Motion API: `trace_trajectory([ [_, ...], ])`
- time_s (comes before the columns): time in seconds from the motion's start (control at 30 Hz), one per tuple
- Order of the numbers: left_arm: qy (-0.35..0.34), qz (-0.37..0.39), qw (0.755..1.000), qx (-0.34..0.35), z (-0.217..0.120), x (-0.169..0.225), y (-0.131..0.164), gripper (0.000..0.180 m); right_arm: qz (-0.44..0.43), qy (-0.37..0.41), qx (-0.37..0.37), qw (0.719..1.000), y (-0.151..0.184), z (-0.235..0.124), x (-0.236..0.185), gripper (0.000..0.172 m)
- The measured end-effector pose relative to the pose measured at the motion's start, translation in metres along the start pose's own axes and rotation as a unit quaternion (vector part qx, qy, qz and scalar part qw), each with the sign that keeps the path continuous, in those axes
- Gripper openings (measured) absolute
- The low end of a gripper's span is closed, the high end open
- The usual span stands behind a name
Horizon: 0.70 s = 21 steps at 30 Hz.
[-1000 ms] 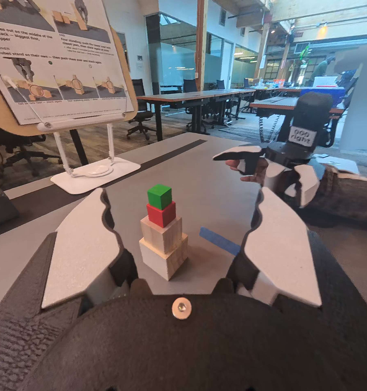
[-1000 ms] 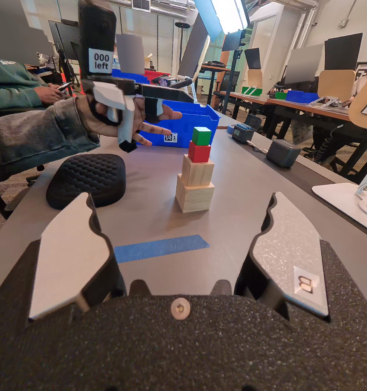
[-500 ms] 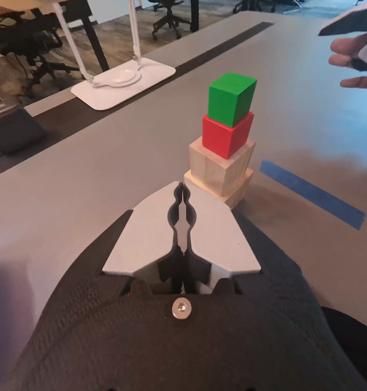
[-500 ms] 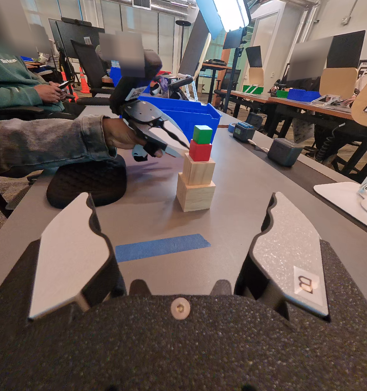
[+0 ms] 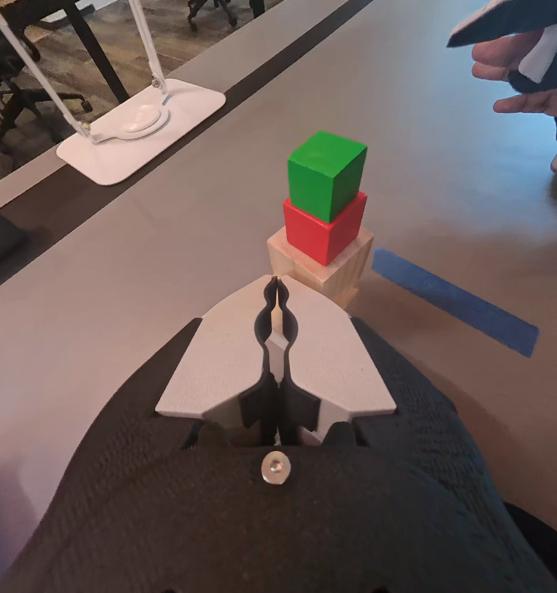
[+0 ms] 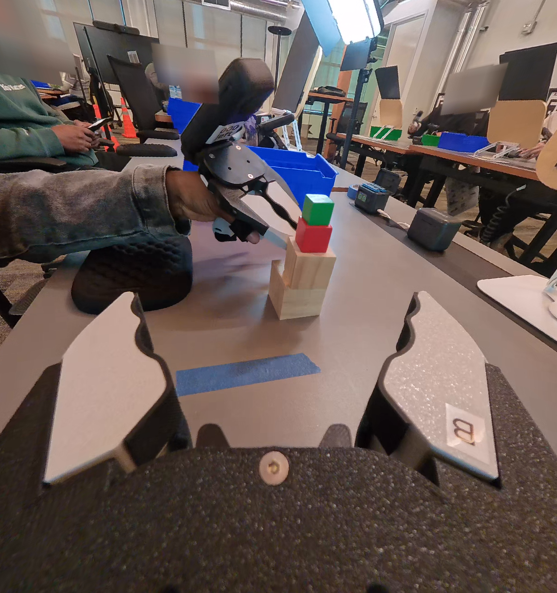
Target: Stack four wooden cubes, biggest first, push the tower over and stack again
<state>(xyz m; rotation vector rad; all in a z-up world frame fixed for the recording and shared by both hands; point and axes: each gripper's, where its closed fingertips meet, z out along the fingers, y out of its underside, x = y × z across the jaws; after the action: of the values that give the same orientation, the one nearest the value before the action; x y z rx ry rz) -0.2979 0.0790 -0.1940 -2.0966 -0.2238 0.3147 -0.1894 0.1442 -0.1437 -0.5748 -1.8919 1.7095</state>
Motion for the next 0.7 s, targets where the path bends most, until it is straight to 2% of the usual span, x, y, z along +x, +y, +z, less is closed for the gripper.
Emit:
trace_trajectory([
  [0.2,0.023,0.014,1.000,0.006,0.009,0.015,-0.012,0.001,-0.001,-0.001,-0.003,1.000,0.001,0.000,-0.001,0.147],
  [0.4,0.017,0.033,0.999,0.009,-0.002,0.013,-0.019,0.003,-0.001,-0.003,-0.005,1.000,0.002,0.001,-0.001,0.147],
  [0.57,0.062,0.091,0.992,-0.063,-0.010,0.022,0.000,0.060,-0.001,-0.005,-0.008,1.000,0.003,0.002,-0.002,0.147],
  [0.7,0.108,0.174,0.965,-0.163,-0.015,0.028,0.020,0.083,0.000,-0.007,-0.010,1.000,0.004,0.002,-0.003,0.147],
])
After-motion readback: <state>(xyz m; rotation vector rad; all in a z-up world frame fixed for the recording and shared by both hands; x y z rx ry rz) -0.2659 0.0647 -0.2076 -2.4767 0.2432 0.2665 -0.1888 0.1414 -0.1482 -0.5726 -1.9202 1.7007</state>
